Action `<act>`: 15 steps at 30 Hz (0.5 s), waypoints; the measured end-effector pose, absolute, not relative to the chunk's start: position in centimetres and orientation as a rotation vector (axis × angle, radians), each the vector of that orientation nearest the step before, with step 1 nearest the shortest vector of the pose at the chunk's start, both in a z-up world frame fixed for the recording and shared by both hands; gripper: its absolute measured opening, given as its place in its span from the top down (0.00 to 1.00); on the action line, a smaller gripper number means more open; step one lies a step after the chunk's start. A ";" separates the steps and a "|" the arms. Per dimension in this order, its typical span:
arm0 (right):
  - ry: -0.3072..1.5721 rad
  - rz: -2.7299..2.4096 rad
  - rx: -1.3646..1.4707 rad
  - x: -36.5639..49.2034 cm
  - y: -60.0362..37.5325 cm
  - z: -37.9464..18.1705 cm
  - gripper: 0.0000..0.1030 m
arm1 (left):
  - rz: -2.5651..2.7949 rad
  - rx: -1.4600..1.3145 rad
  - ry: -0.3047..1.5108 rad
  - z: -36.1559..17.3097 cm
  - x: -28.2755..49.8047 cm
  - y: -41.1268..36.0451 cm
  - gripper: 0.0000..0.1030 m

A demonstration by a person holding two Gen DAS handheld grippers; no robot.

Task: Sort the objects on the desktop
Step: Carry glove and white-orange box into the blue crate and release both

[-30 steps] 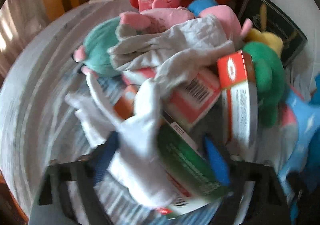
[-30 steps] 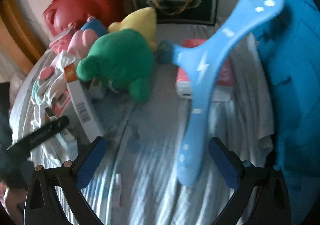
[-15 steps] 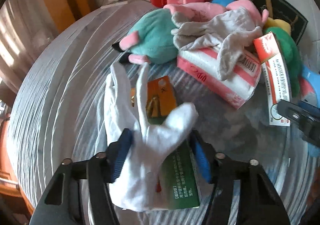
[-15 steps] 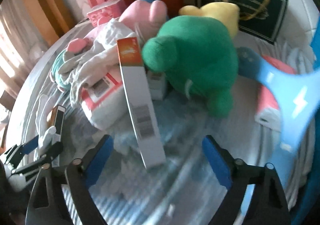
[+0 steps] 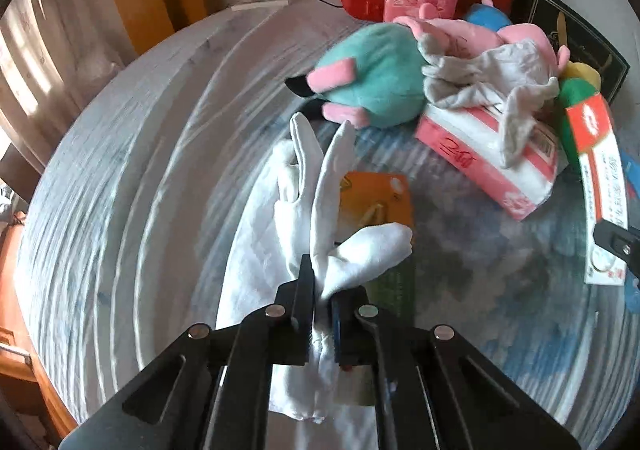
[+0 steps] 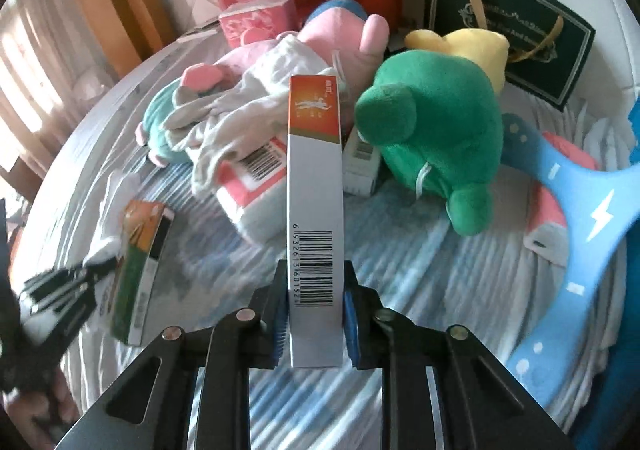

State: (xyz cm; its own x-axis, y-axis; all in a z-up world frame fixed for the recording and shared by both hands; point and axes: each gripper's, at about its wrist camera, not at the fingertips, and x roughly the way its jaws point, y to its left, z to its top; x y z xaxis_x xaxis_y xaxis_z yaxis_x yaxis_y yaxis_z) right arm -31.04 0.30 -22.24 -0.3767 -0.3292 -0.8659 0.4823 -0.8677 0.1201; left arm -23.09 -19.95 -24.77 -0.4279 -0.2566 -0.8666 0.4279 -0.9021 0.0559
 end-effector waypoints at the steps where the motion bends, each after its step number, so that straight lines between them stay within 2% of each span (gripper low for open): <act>1: 0.214 -2.257 1.371 -30.7 0.4 -22.2 0.78 | -2.358 1.385 0.236 -24.6 -23.0 -20.1 0.94; 8: 0.206 -2.300 1.312 -27.7 1.5 -19.5 0.78 | -2.457 1.302 0.208 -20.6 -20.4 -18.5 0.94; 15: 0.165 -2.398 1.198 -24.0 3.0 -14.1 0.78 | -2.607 1.169 0.159 -14.3 -17.5 -14.9 0.94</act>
State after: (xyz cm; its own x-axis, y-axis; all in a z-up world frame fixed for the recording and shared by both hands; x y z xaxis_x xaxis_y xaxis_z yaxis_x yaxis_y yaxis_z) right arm -23.96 2.96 -14.14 -0.5201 -0.3414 -0.7829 0.4457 -0.8904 0.0922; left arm -17.48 -14.92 -14.30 -0.6339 -0.2072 -0.7452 0.2964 -0.9550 0.0134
